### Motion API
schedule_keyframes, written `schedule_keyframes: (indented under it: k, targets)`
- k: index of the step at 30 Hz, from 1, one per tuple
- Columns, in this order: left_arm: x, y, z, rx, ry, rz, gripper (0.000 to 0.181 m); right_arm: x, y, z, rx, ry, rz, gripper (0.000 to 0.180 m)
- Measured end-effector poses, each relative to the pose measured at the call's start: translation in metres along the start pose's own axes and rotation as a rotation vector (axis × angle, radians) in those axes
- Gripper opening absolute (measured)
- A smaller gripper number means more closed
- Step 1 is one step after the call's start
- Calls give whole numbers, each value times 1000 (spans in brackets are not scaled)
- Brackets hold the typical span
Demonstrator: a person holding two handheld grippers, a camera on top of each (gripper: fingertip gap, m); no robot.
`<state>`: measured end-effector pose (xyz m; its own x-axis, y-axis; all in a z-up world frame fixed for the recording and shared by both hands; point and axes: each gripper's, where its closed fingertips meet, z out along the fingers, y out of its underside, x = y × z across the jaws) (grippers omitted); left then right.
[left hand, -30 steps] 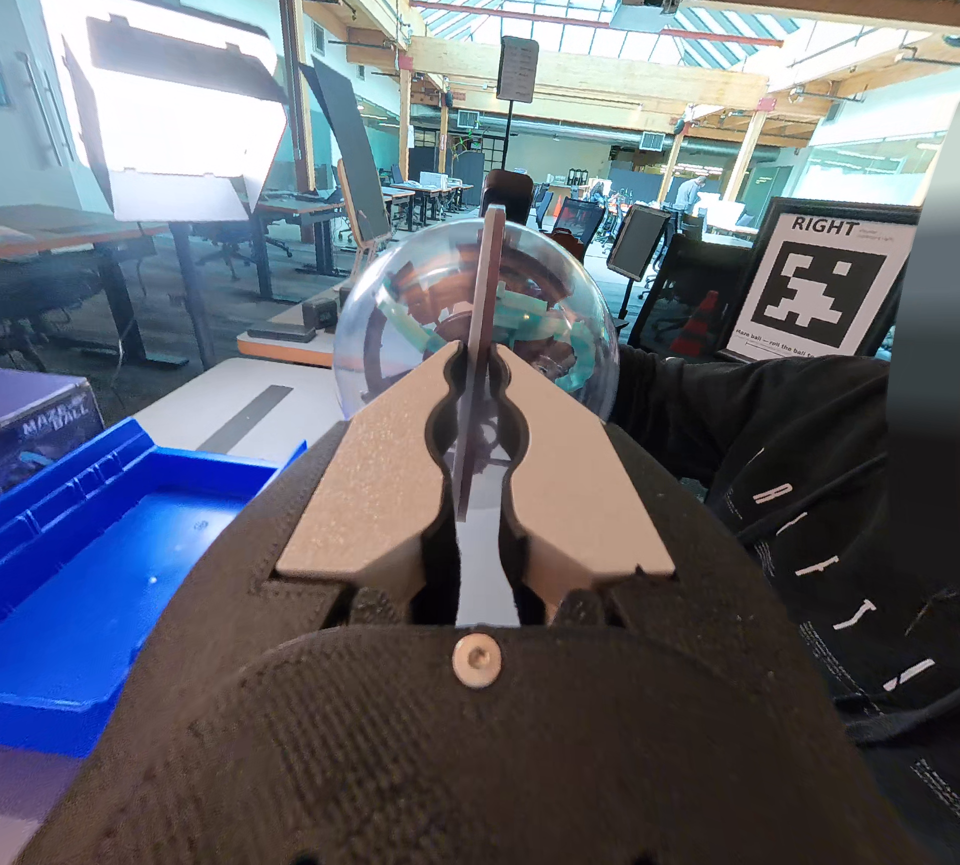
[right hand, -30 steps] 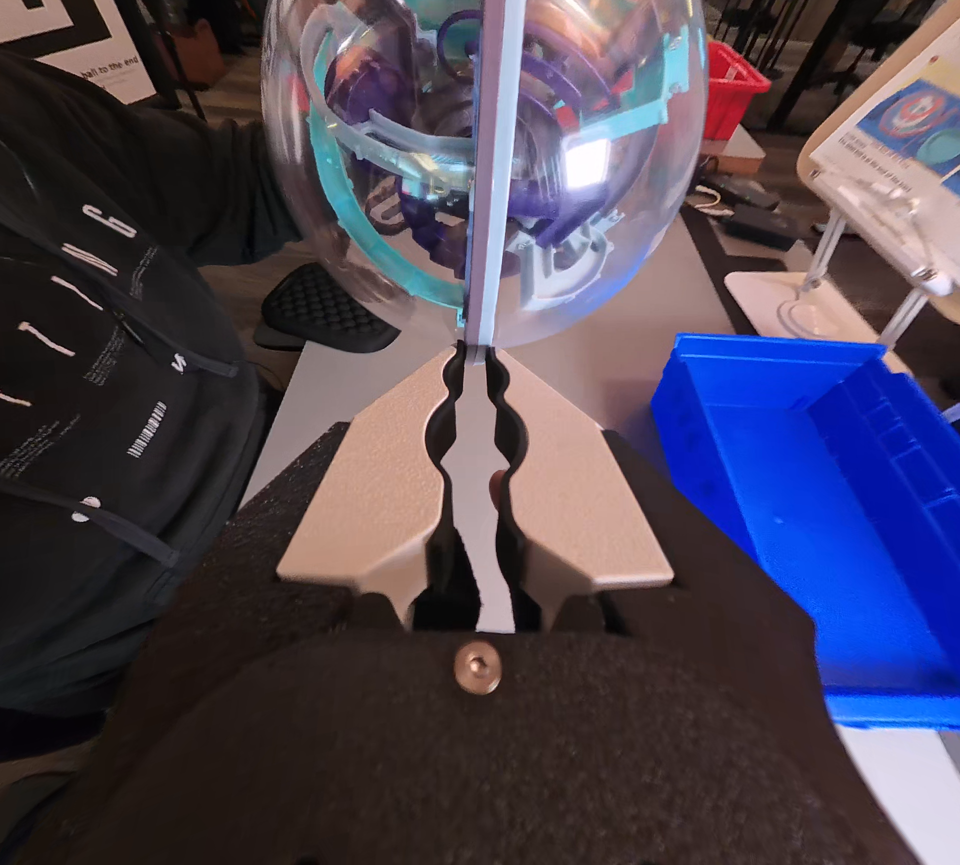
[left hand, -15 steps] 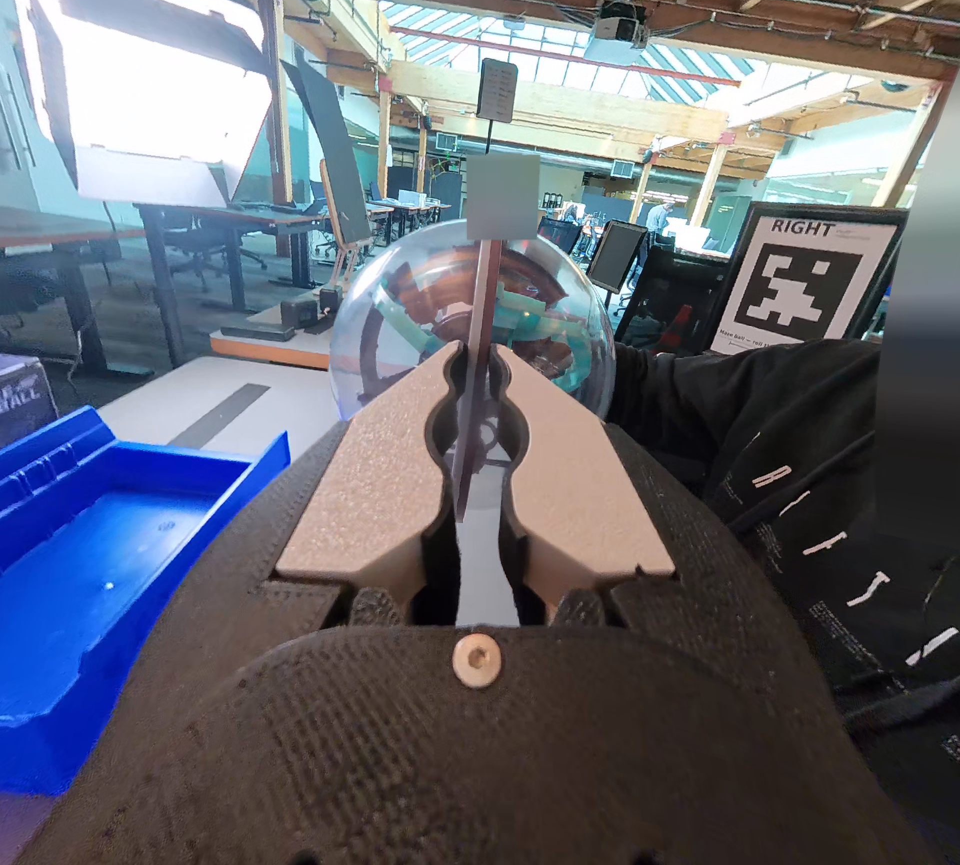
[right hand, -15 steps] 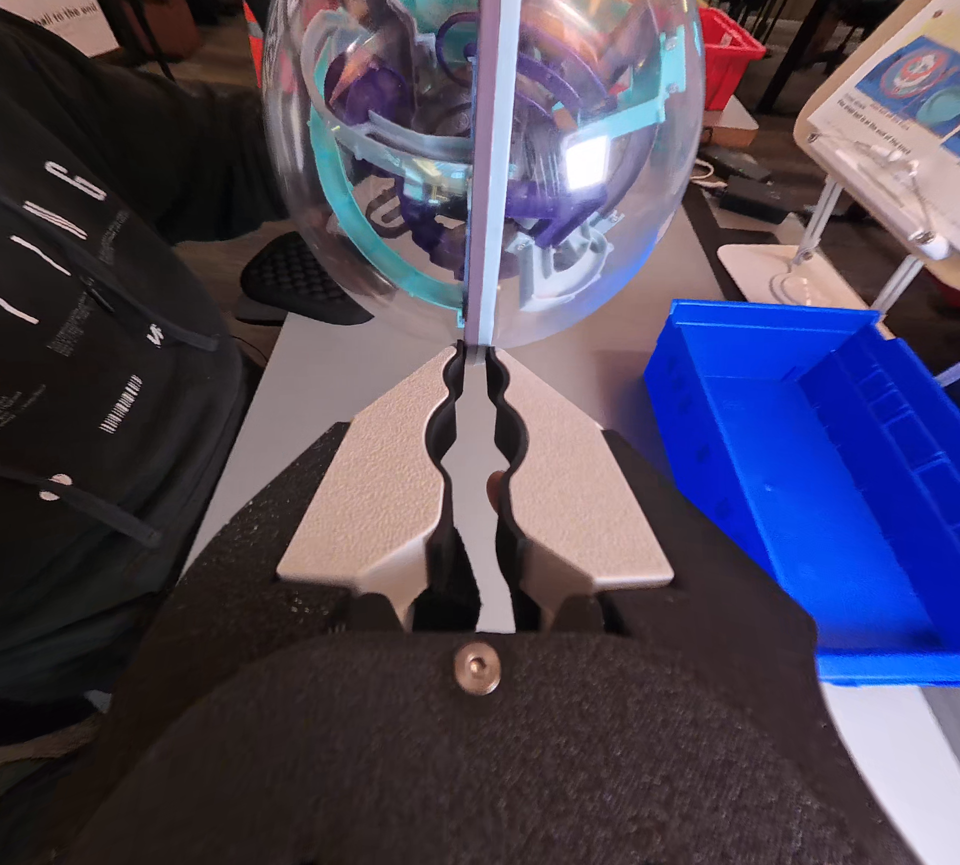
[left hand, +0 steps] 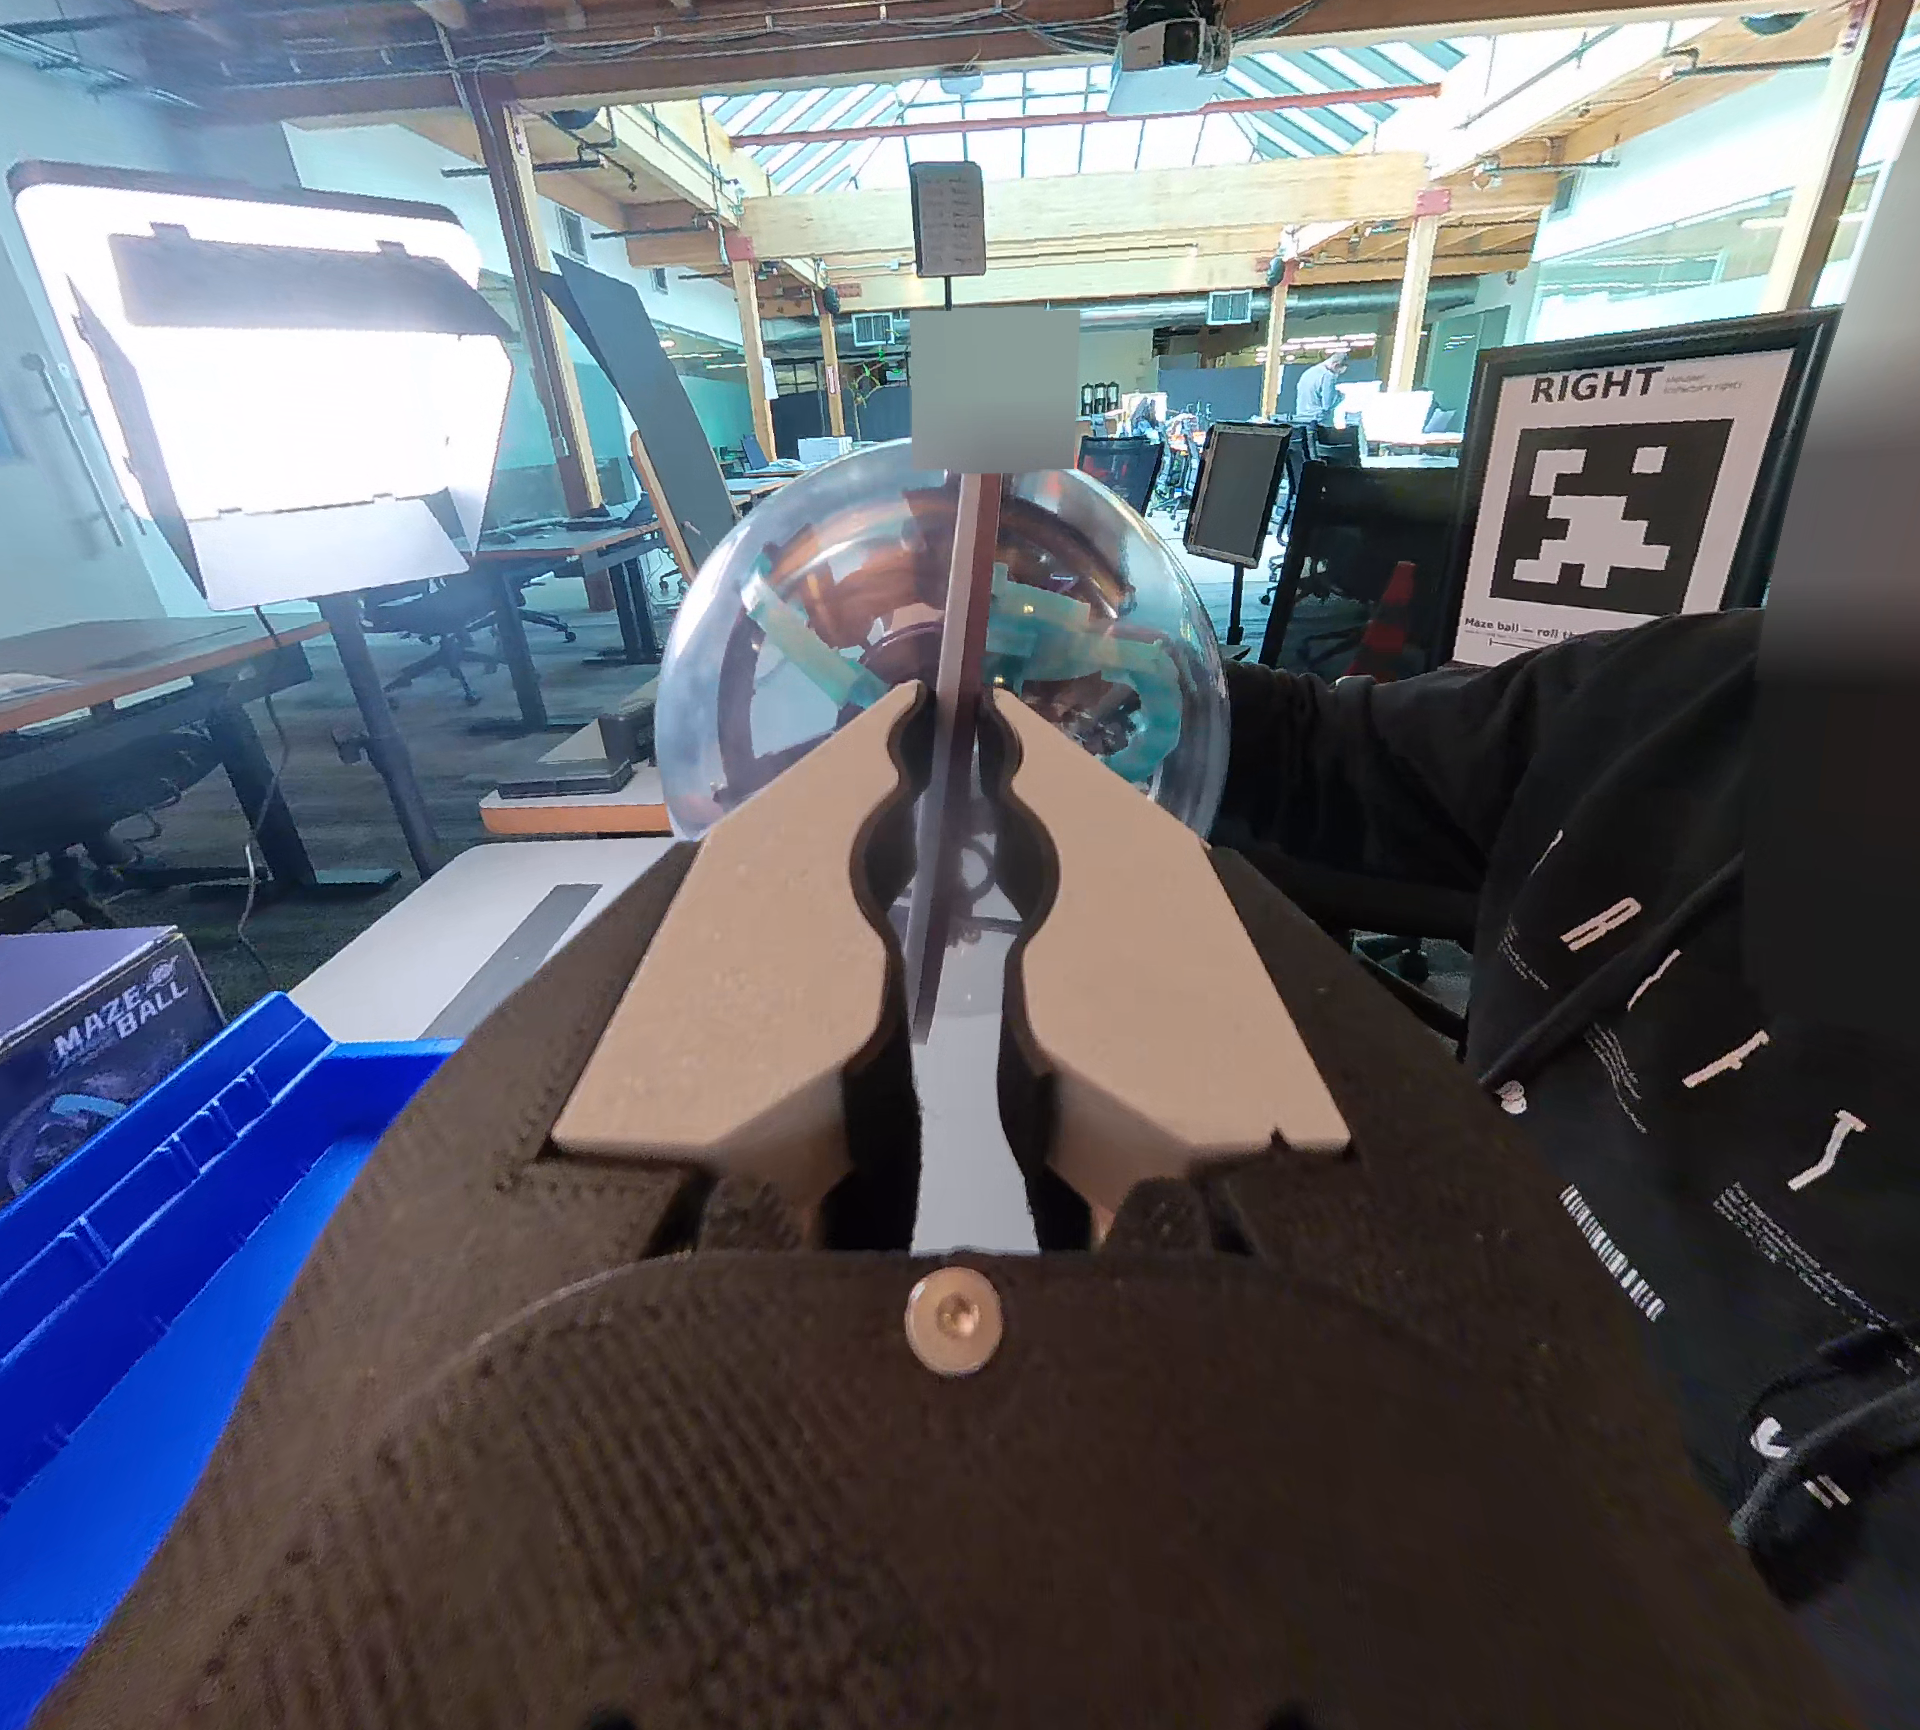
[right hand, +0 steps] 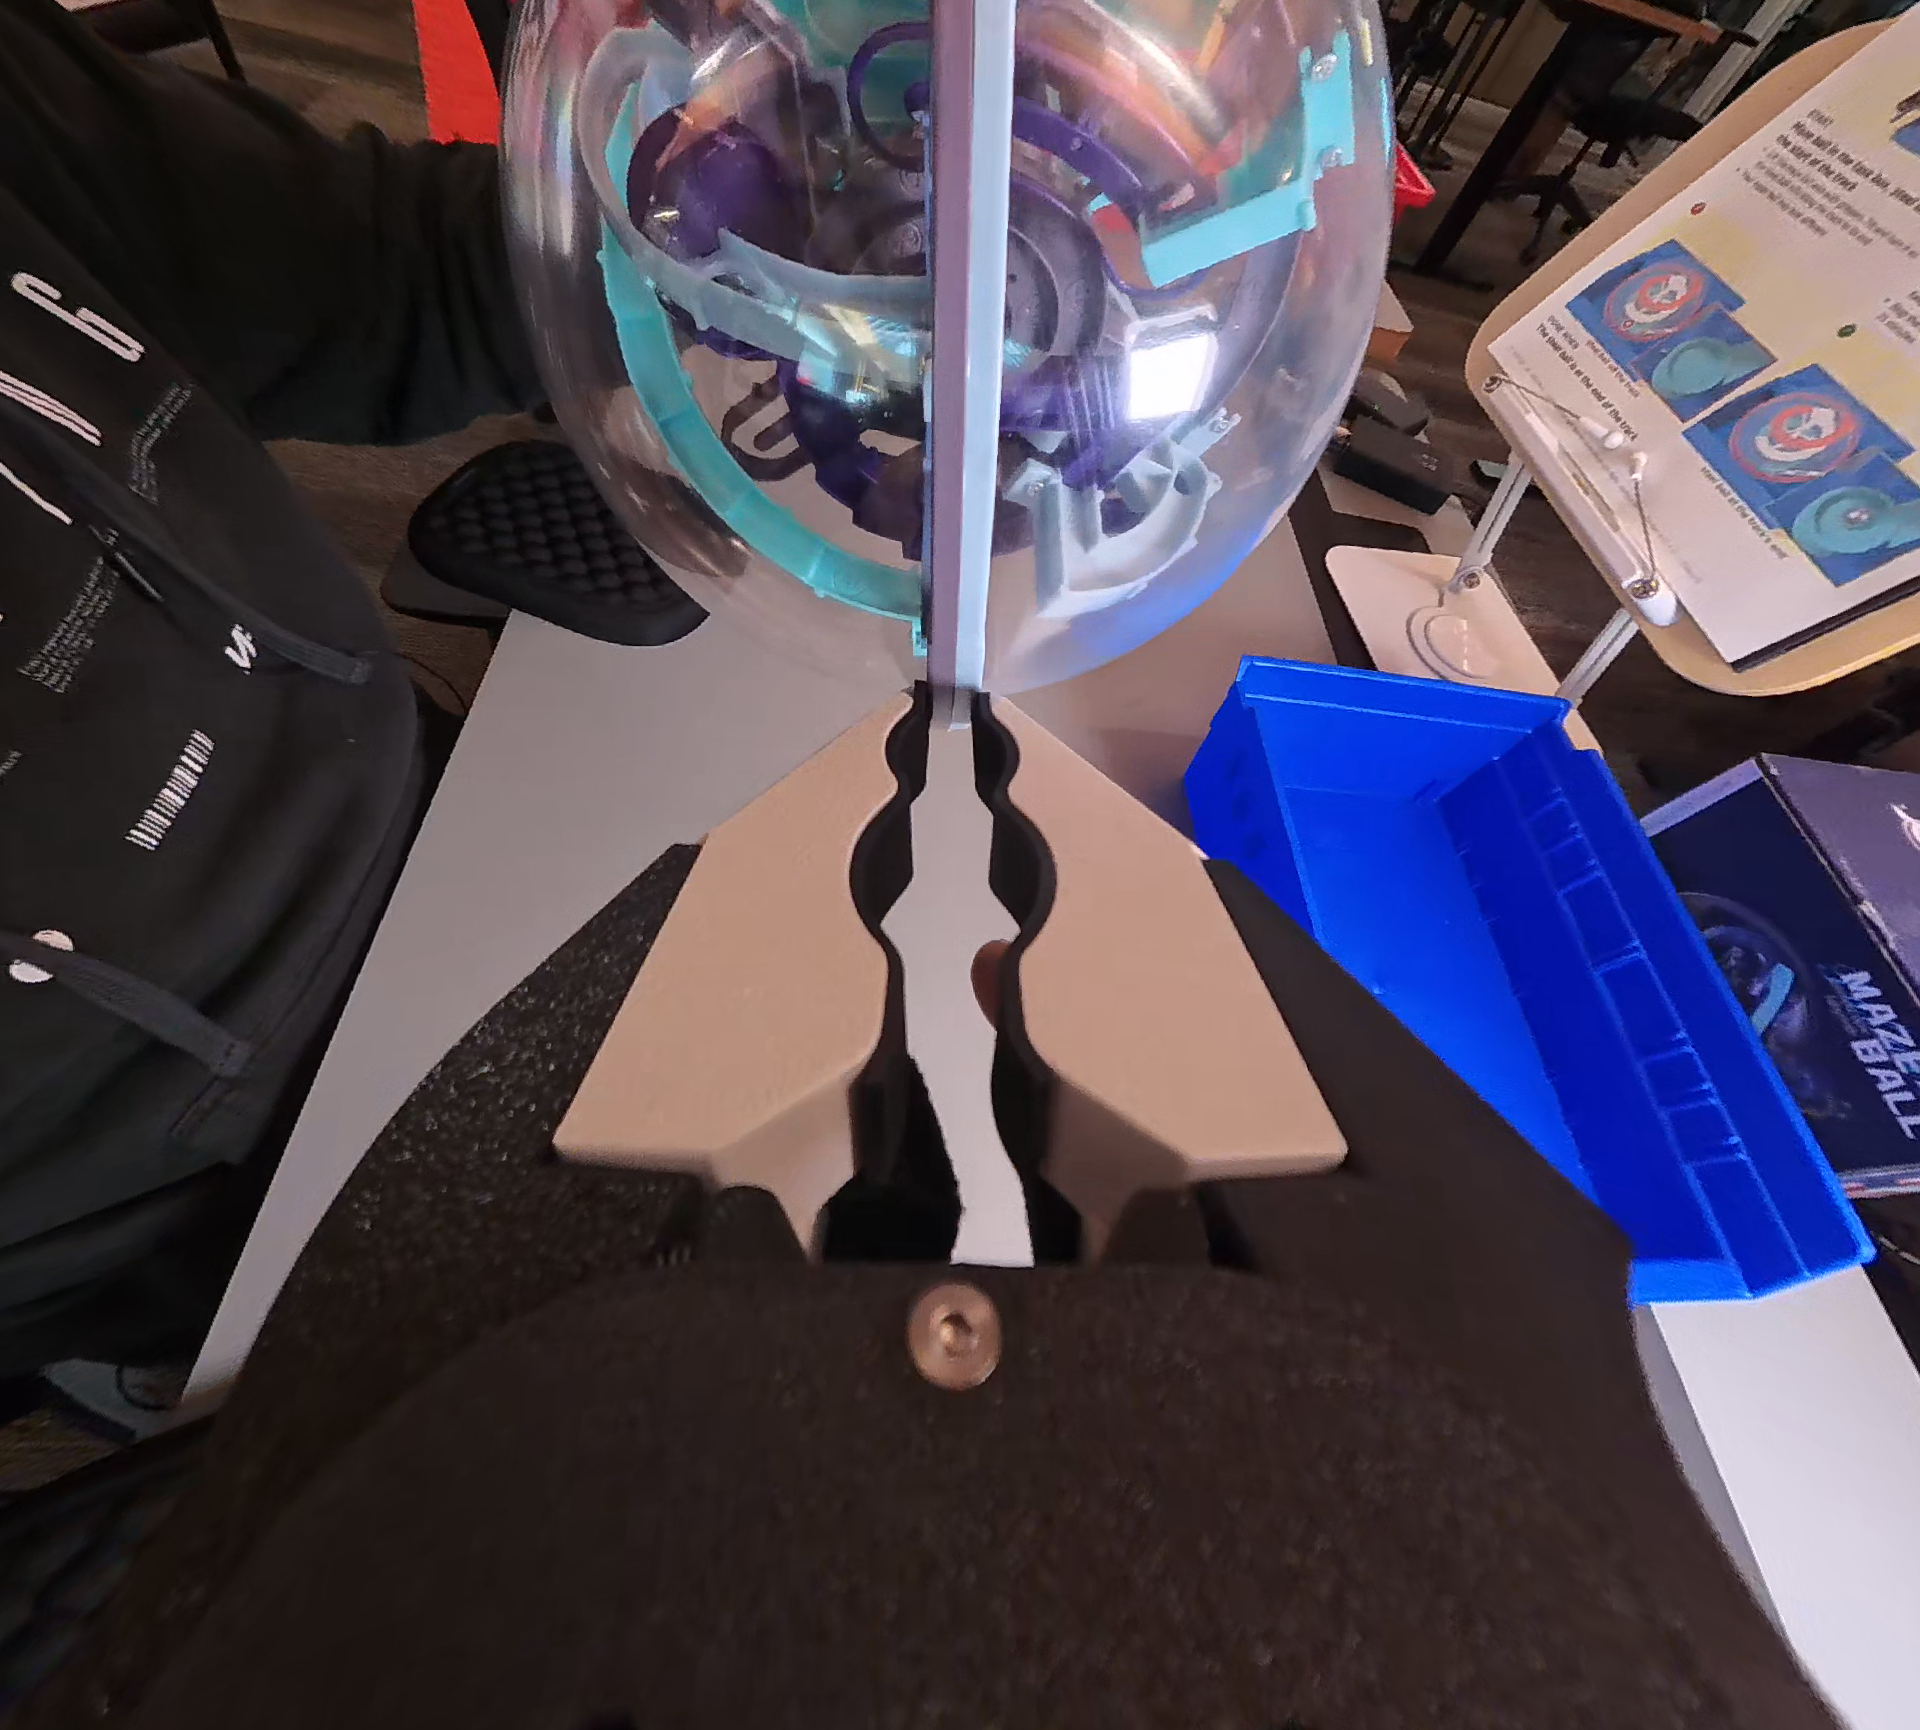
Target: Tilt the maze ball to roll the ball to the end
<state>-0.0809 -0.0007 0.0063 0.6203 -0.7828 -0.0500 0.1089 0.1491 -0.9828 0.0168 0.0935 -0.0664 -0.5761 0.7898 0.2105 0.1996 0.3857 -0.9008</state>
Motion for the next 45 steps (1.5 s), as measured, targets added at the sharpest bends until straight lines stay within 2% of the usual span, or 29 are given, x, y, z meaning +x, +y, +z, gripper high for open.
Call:
schedule_keyframes:
  k: [5,24,28,38,45]
  targets:
    - [-5,-1,0,-7,-23,-74,7,-4,0,0,5,-23,48,6]
    - [-25,44,-4,-43,-80,-348,7,-19,43,16,22,-158,287,5]
    - [-30,72,-8,-65,-97,-442,6,-30,65,26,23,-219,408,6]
    - [-27,169,-24,-154,-141,-727,6,-71,136,56,32,-364,798,5]
    - [-22,214,-31,-193,-160,-879,6,-95,160,67,41,-453,1030,5]
